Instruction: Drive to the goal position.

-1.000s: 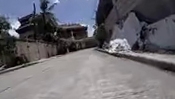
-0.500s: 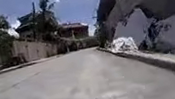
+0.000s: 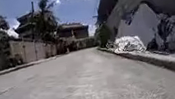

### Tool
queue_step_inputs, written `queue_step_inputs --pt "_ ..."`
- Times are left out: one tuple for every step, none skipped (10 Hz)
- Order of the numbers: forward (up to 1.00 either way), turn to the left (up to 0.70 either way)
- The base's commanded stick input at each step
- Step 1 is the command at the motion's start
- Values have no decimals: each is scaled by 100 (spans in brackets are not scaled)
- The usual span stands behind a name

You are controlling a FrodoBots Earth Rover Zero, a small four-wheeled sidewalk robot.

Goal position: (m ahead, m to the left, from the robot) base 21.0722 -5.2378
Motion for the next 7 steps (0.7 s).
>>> queue_step_inputs --pt "100 -1" --pt "100 -1" --pt "100 0" --pt "100 -1" --pt "100 -2" --pt "100 0" --pt "100 0"
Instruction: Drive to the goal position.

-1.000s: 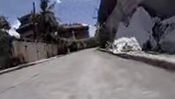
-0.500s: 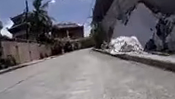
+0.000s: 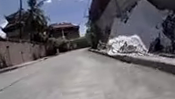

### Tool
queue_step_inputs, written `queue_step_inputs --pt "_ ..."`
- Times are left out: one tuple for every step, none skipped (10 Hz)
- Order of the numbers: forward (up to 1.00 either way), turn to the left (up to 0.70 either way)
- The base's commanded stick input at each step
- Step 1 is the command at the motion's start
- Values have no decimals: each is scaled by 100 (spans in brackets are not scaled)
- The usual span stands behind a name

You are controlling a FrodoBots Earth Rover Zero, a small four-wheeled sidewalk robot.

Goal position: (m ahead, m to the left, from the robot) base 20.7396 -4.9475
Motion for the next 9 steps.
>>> queue_step_inputs --pt "100 0" --pt "100 0" --pt "100 0" --pt "100 0" --pt "100 0" --pt "100 0" --pt "100 0" --pt "100 0" --pt "100 0"
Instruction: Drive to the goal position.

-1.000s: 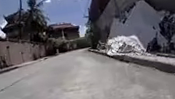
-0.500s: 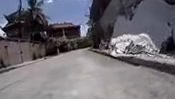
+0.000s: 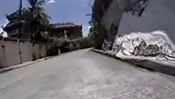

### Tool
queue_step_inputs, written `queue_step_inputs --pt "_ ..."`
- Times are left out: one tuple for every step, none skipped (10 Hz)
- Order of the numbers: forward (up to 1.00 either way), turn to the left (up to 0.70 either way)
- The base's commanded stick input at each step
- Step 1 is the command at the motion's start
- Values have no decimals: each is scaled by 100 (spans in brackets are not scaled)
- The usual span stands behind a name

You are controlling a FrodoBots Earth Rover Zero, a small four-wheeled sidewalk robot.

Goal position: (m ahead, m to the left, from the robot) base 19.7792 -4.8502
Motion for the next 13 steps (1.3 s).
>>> queue_step_inputs --pt "100 0" --pt "100 0" --pt "100 0" --pt "100 0" --pt "100 0" --pt "100 0" --pt "100 0" --pt "100 0" --pt "100 0" --pt "100 0" --pt "100 0" --pt "100 0" --pt "100 0"
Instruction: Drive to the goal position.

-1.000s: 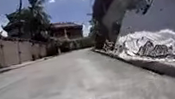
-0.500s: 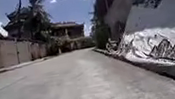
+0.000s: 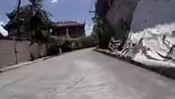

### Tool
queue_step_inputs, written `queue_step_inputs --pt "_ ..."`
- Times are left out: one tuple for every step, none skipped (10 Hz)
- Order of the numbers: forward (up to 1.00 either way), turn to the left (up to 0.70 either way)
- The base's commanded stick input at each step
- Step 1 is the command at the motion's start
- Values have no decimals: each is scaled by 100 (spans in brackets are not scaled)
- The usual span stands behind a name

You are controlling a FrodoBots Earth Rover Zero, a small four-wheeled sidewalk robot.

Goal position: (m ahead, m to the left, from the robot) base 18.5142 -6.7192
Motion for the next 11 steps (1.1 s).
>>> queue_step_inputs --pt "100 0" --pt "100 0" --pt "100 0" --pt "100 0" --pt "100 0" --pt "100 0" --pt "100 0" --pt "100 -5" --pt "100 -14" --pt "100 -24" --pt "100 -34"
